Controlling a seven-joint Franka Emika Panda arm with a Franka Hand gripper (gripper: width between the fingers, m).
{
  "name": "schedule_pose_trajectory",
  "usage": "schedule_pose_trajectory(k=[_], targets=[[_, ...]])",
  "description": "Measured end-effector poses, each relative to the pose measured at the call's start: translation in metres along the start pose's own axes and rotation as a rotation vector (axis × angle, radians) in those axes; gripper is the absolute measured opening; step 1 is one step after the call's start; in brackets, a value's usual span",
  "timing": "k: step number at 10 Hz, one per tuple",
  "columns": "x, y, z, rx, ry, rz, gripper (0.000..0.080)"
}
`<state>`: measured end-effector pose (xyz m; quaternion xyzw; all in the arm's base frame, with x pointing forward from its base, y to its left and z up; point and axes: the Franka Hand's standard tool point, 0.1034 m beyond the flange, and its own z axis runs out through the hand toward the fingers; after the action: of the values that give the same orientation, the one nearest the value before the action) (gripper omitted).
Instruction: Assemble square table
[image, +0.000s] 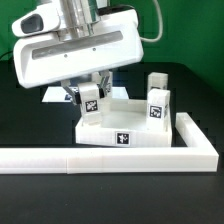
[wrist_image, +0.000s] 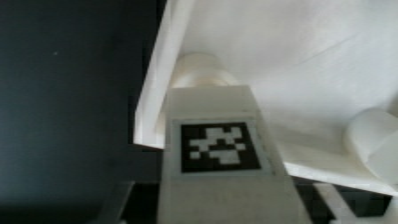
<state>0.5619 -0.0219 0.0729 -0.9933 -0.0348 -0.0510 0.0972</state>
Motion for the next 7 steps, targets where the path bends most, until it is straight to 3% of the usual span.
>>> schedule_pose_trajectory(k=[4,7], targets=[[0.006,-0.007,0.002,-0.006,0.079,0.380,0.0291],[0.010,-0.017,0.004,0.012,0.106,0.638,0.0291]])
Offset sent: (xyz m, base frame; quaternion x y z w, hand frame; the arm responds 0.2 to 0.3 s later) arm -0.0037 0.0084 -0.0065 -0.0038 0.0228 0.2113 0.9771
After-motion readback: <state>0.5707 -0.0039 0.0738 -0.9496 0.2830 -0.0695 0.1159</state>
